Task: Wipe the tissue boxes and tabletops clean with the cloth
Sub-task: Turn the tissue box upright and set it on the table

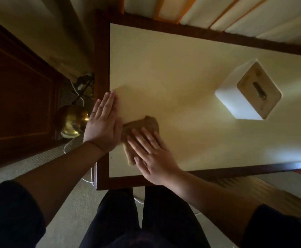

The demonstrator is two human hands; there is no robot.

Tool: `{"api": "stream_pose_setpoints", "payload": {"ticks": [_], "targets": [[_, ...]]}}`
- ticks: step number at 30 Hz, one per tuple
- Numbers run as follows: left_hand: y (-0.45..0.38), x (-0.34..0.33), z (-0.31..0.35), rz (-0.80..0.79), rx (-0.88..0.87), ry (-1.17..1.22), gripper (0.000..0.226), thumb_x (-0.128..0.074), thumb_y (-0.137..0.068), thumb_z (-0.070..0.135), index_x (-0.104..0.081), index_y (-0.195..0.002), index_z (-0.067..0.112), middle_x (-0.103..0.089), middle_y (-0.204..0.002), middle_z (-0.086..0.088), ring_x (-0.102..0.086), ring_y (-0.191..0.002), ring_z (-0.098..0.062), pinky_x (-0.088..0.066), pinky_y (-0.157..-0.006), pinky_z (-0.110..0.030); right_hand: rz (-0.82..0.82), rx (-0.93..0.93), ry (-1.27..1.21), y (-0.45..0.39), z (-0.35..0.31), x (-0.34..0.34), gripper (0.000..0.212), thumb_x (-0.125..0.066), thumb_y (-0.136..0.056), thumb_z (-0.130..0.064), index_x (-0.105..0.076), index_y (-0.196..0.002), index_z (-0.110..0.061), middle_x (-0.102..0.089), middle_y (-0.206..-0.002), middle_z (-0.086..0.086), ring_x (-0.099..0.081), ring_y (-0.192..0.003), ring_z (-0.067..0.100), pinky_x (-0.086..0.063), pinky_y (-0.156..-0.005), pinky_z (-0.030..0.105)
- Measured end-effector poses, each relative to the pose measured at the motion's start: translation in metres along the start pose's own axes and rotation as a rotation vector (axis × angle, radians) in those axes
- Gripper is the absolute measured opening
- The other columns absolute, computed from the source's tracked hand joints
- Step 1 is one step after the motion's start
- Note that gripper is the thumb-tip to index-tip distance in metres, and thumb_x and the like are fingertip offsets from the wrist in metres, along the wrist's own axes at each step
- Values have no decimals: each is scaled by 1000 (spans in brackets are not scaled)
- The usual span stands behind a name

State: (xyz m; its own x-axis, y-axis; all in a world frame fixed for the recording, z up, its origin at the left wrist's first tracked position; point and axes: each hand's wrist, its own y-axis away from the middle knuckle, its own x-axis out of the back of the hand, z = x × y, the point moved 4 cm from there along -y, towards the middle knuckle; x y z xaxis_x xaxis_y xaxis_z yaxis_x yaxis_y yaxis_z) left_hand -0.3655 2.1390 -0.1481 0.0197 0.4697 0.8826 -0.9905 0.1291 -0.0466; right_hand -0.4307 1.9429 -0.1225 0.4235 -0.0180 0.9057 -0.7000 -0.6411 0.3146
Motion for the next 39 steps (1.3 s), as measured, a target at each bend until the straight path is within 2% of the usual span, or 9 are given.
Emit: {"api": "stream_pose_setpoints", "payload": {"ticks": [4, 8, 11, 18, 24, 28, 30, 35, 39], "targets": [[-1, -2, -1, 3, -3, -4, 65, -35, -104, 31, -24, -163, 3, -21, -171, -14, -16, -159, -30, -6, -130, -39, -21, 79, 97, 18, 61, 7, 63, -31, -112, -45, -10, -169, -29, -7, -177, -1, 0, -164, 25, -6, -132, 50], [-1, -3, -1, -10, 8, -27, 67, -34, -104, 32, -22, -163, 4, -18, -172, -13, -14, -160, -29, -6, -131, -39, 151, -507, -3, 4, 152, 40, 64, -18, -109, -46, 0, -168, -31, -4, -178, 0, 1, -164, 23, -10, -131, 53], [0, -2, -2, -24, 10, -37, 67, -34, -105, 33, -21, -163, 4, -19, -171, -14, -14, -160, -29, -5, -131, -39, 239, -789, -55, -8, 123, 33, 68, -22, -106, -41, -6, -170, -21, -6, -178, 5, -4, -163, 28, -7, -132, 50], [2, -4, 1, -74, 7, -75, 69, -31, -106, 38, -17, -164, 2, -16, -171, -17, -11, -160, -31, -9, -131, -45, 6, 33, 56, 75, 18, -21, 65, -36, -111, -44, -15, -169, -24, -8, -177, 2, -2, -164, 27, -8, -132, 55], [2, -4, 0, -77, 12, -81, 70, -30, -106, 40, -15, -164, 4, -14, -172, -15, -9, -160, -29, -8, -131, -44, 130, -761, -55, 122, 148, 0, 67, -10, -108, -49, -5, -170, -22, -2, -177, 6, -1, -164, 30, -11, -130, 56], [3, -3, 3, -70, 21, -75, 69, -30, -106, 39, -16, -164, 4, -14, -172, -14, -9, -160, -29, -7, -131, -43, 295, -1185, -156, 121, 128, -8, 72, -15, -106, -47, -12, -169, -12, -9, -176, 15, -11, -161, 38, -14, -128, 59], [2, -1, 2, -62, 14, -64, 68, -31, -106, 37, -18, -164, 3, -16, -172, -15, -11, -160, -29, -6, -131, -43, 286, -1100, -178, 93, 72, -16, 69, -19, -108, -43, -7, -169, -15, -2, -177, 12, -4, -163, 36, -10, -130, 56], [0, 1, 1, -38, 20, 15, 63, -34, -106, 31, -25, -162, 3, -22, -170, -15, -16, -159, -30, 3, -129, -31, 117, -339, -163, 40, -74, -43, 68, -34, -111, -41, -2, -169, -27, 7, -178, -2, 11, -163, 24, -1, -132, 51], [-1, 5, 0, -52, 33, 49, 62, -36, -107, 29, -26, -162, 3, -22, -170, -15, -17, -158, -30, 4, -128, -27, 65, -157, -101, 47, -58, -43, 63, -31, -112, -44, -7, -169, -31, 3, -177, -6, 10, -163, 19, -7, -132, 52]]}}
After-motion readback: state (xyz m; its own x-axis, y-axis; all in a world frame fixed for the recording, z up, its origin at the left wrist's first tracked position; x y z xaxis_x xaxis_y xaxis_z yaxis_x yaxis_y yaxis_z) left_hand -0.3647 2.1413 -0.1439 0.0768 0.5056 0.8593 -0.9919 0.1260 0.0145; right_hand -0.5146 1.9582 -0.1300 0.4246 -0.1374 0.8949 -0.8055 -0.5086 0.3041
